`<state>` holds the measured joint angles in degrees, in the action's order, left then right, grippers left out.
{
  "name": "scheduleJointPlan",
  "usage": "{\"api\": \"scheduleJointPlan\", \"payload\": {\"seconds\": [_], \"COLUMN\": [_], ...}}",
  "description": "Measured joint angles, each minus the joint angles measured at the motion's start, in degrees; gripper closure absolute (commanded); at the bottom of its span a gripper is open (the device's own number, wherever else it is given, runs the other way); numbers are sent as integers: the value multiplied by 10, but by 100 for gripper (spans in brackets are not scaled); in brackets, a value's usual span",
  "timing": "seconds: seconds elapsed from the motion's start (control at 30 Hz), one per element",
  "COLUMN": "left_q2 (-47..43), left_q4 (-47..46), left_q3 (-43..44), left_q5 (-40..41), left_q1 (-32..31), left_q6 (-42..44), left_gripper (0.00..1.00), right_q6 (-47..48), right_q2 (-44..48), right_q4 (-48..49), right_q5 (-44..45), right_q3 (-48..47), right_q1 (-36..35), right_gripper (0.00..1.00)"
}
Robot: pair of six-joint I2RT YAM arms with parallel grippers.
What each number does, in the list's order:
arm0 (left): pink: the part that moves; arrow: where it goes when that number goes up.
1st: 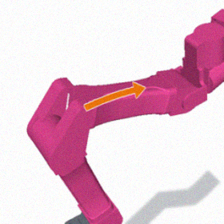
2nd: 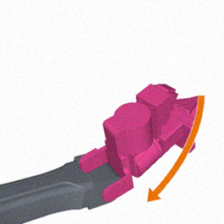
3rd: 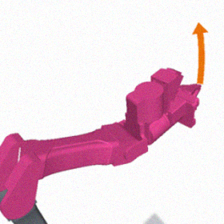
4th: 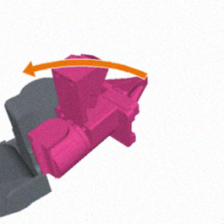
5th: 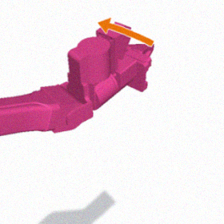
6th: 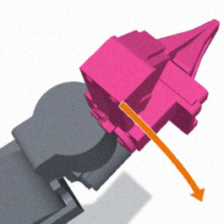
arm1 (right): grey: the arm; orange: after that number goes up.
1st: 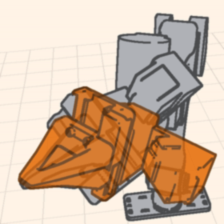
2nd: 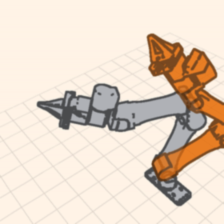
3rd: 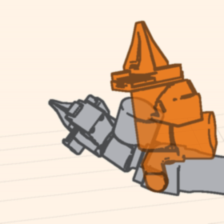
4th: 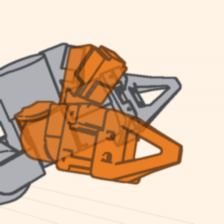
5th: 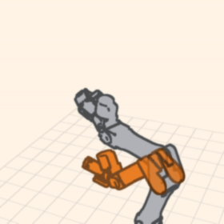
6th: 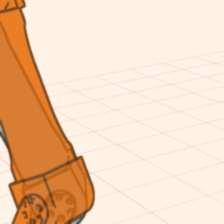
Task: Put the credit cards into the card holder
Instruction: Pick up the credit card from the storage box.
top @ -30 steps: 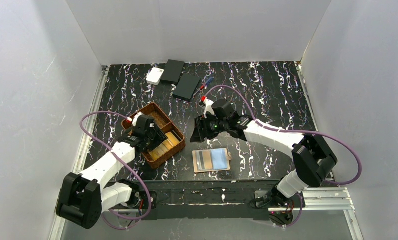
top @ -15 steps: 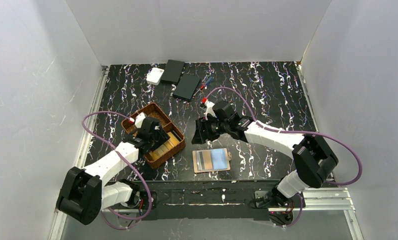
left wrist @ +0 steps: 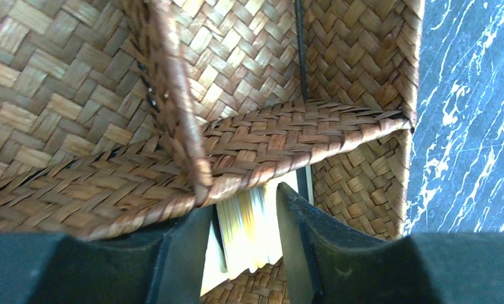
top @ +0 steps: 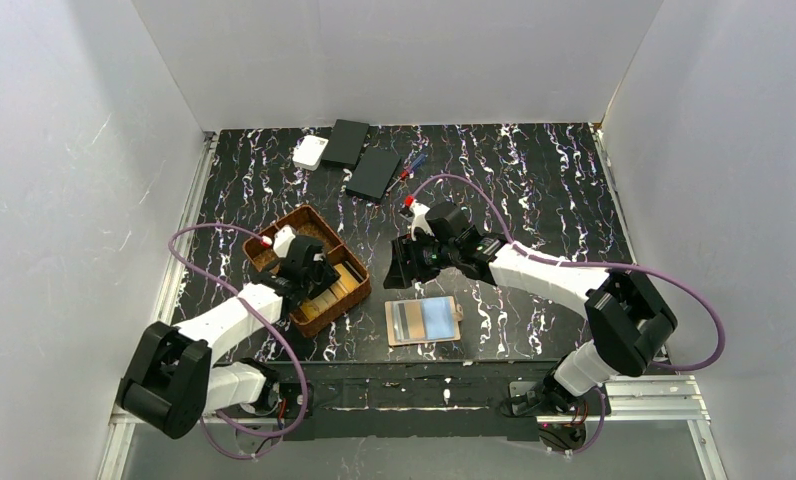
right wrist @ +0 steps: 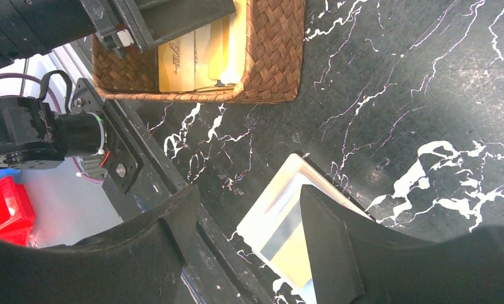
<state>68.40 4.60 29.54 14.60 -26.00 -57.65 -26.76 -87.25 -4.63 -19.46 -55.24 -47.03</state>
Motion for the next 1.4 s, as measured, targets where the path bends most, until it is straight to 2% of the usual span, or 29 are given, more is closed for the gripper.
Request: {"api": "scheduleJointPlan", "payload": {"seconds": [0.23,0.43,0.93,1.4], "left_q2": [33,22,-2,-113], "left_q4": [-42,-63,-28,90], "left_q3": [5,18,20,58], "left_q5": [-16,-26,-32,-26], "left_q1": [-4,-9,-11,-1], "left_q6": [11,19,37,72], "left_gripper": [87,100,100,100], "right_q6": [0,0,-1,-1], "right_q2": [5,5,5,5], "right_q4": [-1,-1,-1,-1], "right_q5": [0,0,-2,-2], "right_q3": [8,8,8,8], "right_q1": [0,0,0,0], "right_gripper": [32,33,33,33]}}
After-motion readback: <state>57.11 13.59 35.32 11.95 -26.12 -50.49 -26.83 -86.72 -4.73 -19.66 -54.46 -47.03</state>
